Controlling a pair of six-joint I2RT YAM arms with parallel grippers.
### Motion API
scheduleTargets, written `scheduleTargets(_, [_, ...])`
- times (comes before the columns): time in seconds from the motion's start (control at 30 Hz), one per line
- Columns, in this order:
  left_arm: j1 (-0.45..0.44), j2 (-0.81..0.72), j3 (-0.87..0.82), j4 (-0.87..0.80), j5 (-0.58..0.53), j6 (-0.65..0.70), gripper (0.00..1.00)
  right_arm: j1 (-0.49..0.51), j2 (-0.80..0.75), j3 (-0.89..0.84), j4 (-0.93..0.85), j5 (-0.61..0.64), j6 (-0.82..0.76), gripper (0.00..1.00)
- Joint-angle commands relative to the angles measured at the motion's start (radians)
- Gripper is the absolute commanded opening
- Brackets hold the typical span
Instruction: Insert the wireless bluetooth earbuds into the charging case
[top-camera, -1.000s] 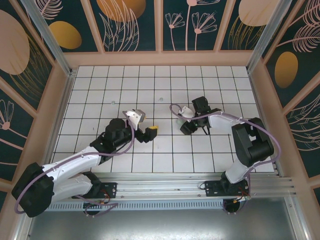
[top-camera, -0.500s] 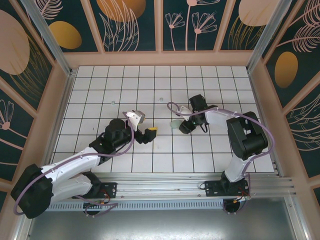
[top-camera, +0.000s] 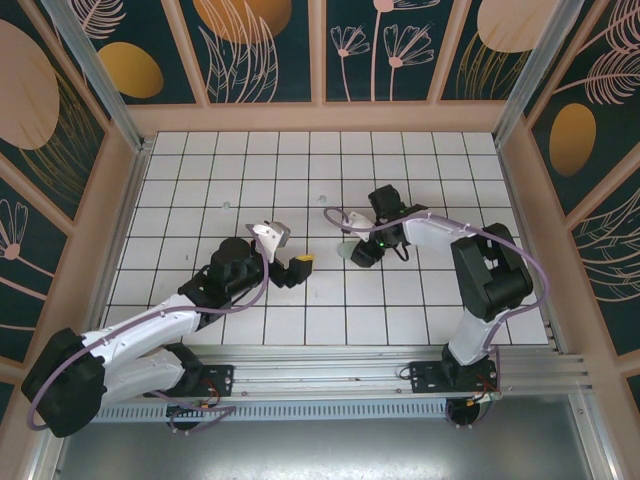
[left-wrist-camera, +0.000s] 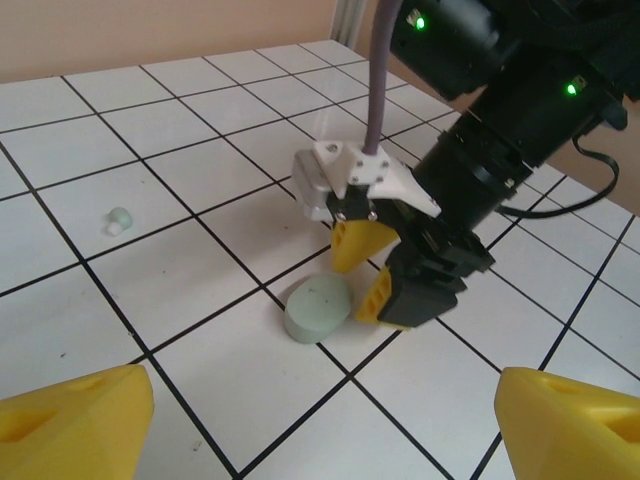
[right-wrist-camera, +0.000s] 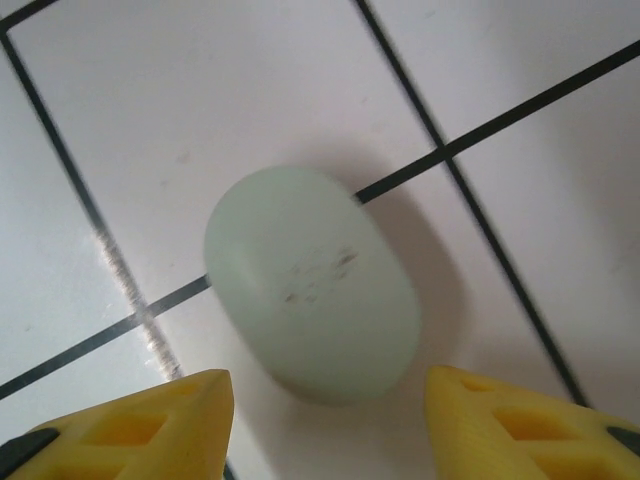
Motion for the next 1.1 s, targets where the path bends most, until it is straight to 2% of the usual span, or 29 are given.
scheduleTargets(0.0, [0.004, -0.030, -0.003, -0.028, -0.018, 0.024, 0.88, 0.003, 0.067, 0.073, -0.075, 0.024, -0.058, 0.53])
scheduleTargets(0.4, [0.003, -0.080, -0.020, -0.066, -0.052, 0.037, 0.88, 0.044, 0.140, 0.160, -0.145, -0.029, -0.067, 0.53])
scheduleTargets(0.6, [0.003, -0.083, -0.016, -0.078, -0.056, 0.042, 0.88, 0.061, 0.152, 0.177, -0.114, -0.008, -0.087, 0.53])
scheduleTargets(0.93, [0.003, -0.082, -0.036, -0.077, -0.073, 0.095, 0.89, 0.079, 0.151, 0.217, -0.109, -0.068, -0.092, 0.52])
scheduleTargets(1.07, [0.003, -0.089, -0.033, -0.086, -0.074, 0.145, 0.90, 0.111, 0.106, 0.190, -0.067, 0.014, -0.128, 0.53])
